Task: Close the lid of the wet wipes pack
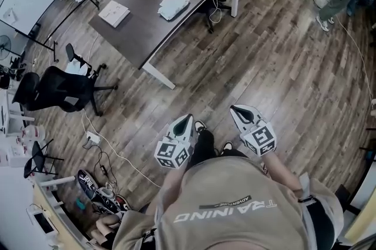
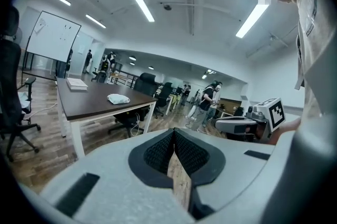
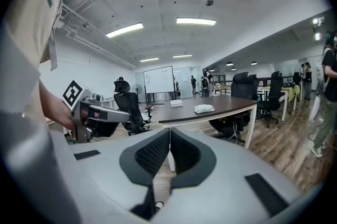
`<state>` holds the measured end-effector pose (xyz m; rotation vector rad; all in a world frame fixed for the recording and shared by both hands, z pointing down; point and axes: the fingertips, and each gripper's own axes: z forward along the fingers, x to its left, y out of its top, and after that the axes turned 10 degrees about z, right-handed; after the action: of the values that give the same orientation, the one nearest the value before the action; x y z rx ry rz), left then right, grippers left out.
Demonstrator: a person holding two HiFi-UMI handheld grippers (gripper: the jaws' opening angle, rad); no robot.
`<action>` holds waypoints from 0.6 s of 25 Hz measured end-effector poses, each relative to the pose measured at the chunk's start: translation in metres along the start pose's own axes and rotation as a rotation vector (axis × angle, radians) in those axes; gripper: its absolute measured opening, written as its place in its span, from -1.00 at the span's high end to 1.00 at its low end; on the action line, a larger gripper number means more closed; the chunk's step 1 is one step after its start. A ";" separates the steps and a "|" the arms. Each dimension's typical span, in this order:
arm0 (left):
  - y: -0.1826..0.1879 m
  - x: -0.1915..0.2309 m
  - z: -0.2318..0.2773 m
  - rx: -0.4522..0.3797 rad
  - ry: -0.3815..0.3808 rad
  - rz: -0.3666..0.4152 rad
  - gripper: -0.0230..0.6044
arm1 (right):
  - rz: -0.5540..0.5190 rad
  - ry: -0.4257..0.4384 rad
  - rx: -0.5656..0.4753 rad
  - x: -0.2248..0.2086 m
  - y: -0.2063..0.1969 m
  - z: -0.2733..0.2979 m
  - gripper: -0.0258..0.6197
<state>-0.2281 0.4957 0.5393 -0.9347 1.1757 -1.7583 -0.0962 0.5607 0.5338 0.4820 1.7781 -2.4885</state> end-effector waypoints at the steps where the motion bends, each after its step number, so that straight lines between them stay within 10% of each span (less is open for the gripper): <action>1: 0.003 0.008 0.007 -0.006 -0.008 -0.003 0.90 | 0.001 -0.004 0.007 -0.003 0.002 0.008 0.87; 15: 0.083 0.141 0.088 -0.148 -0.096 -0.002 0.90 | -0.059 -0.085 -0.066 -0.024 0.108 0.138 0.87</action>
<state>-0.1888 0.3168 0.5061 -1.0956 1.2551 -1.6263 -0.0808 0.3920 0.4823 0.3202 1.8610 -2.4388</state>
